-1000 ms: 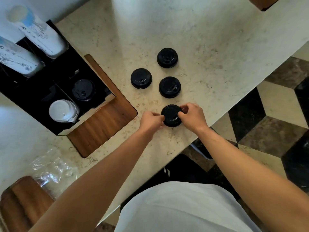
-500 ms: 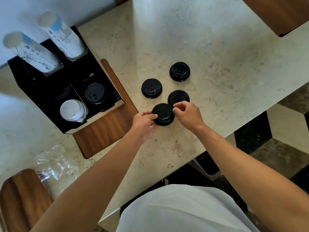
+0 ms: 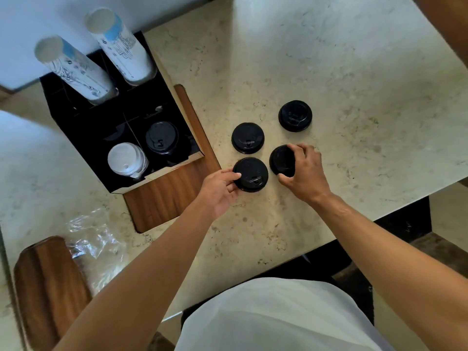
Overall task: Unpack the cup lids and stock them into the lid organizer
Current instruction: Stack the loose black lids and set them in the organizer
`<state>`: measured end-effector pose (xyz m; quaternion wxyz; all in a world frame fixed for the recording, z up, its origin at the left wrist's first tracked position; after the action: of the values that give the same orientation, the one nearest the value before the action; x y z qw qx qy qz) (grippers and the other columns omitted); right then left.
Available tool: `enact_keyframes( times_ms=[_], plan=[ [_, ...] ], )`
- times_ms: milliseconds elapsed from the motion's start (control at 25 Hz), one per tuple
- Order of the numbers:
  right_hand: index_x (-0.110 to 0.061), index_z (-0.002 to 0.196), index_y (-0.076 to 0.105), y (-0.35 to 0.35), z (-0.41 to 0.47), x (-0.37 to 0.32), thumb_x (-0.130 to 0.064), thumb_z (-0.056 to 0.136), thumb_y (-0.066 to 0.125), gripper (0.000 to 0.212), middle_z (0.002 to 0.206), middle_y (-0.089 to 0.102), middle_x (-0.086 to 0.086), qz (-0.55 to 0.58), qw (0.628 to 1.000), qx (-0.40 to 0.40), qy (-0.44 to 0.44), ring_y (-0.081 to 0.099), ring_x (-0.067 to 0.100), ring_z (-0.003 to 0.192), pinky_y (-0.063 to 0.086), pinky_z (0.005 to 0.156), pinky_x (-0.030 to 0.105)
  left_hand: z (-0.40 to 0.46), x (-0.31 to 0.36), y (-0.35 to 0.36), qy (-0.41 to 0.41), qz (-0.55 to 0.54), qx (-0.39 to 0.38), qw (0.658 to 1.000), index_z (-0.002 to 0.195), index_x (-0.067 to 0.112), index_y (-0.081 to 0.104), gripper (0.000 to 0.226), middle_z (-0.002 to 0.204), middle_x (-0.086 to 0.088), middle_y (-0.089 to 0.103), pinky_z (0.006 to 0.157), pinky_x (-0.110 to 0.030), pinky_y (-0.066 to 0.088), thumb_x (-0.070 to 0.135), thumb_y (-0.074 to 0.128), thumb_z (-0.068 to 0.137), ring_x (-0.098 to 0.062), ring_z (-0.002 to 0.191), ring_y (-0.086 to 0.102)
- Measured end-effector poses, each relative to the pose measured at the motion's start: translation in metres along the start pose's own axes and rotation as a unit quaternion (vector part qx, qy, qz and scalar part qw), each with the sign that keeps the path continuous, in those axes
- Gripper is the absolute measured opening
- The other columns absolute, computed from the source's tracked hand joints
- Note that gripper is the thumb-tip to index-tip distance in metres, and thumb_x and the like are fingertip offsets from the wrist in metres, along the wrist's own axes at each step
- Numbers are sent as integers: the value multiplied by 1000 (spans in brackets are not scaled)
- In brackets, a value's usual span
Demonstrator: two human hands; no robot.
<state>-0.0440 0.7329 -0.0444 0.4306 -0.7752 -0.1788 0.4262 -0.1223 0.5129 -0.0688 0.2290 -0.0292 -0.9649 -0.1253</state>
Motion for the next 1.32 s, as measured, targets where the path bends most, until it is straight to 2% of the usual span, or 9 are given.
enact_keyframes(
  times_ms=[200, 440, 560, 680, 840, 960, 1120, 1240, 1320],
  plan=[
    [-22, 146, 42, -13, -11, -19, -51, 77, 78, 83, 136, 50, 4, 127, 989, 77, 8, 45, 20, 123, 43, 101, 29, 1, 2, -5, 13, -40, -4, 999, 122, -1, 58, 37, 106, -22, 75, 90, -48, 59, -9, 67, 87, -35, 101, 73],
    [-25, 142, 47, 13, -34, -67, -56, 76, 76, 79, 135, 50, -2, 159, 985, 14, -68, 47, 17, 121, 44, 100, 25, -16, 5, 1, 25, -35, -69, 997, 124, -8, 59, 43, 115, -28, 71, 90, -45, 60, -6, 69, 82, -38, 106, 71],
    [-24, 138, 49, 21, -40, -75, -51, 78, 79, 73, 131, 47, -3, 186, 980, -2, -69, 51, 12, 116, 42, 91, 4, -25, 6, -5, 30, -48, -94, 994, 123, -8, 61, 45, 119, -28, 69, 83, -39, 62, -2, 69, 79, -37, 107, 70],
    [-24, 136, 50, 25, -46, -84, -49, 77, 81, 72, 128, 43, -4, 215, 974, -11, -69, 53, 9, 111, 37, 86, -7, -31, 4, -14, 24, -66, -108, 992, 126, -7, 61, 34, 123, -28, 67, 90, -40, 60, -3, 60, 92, -38, 116, 66],
    [-22, 137, 49, 29, -53, -93, -47, 77, 83, 73, 130, 42, -2, 220, 974, -8, -62, 55, 12, 114, 41, 85, -7, -37, 1, -26, 17, -97, -114, 989, 126, -5, 61, 30, 124, -27, 67, 95, -42, 57, -4, 49, 99, -36, 117, 65],
    [-21, 137, 49, 34, -61, -98, -47, 77, 84, 74, 132, 40, -1, 213, 975, -8, -67, 55, 12, 116, 44, 87, 0, -42, 1, -32, 10, -117, -121, 986, 127, -5, 61, 31, 125, -27, 67, 96, -42, 57, -2, 45, 100, -37, 119, 64],
    [-22, 138, 47, 37, -65, -104, -46, 76, 85, 76, 134, 37, -1, 208, 976, 1, -72, 53, 14, 118, 50, 98, 17, -46, 3, -36, 6, -128, -117, 985, 119, -3, 67, 30, 122, -25, 69, 92, -42, 59, 15, 64, 95, -35, 116, 66],
    [-21, 139, 46, 38, -65, -110, -42, 75, 87, 79, 139, 34, 2, 191, 978, -6, -83, 51, 18, 122, 53, 99, 24, -46, 7, -36, 26, -64, -113, 991, 106, -1, 74, 21, 115, -26, 72, 94, -41, 56, 10, 75, 87, -34, 108, 70],
    [-21, 139, 47, 40, -65, -111, -39, 75, 88, 79, 140, 33, 3, 192, 978, -17, -85, 51, 20, 123, 54, 100, 26, -44, 9, -37, 33, -30, -93, 995, 105, -3, 74, 23, 112, -26, 72, 86, -34, 58, 2, 76, 83, -32, 98, 72]
  ],
)
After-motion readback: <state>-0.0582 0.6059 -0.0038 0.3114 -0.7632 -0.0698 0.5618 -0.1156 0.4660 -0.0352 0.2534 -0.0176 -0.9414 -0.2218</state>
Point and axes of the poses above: each hand's wrist, its own z-axis towards the middle knuckle, its own y-axis out of the palm, x = y × z, the point moved 8 cm from there along z, towards the middle knuckle
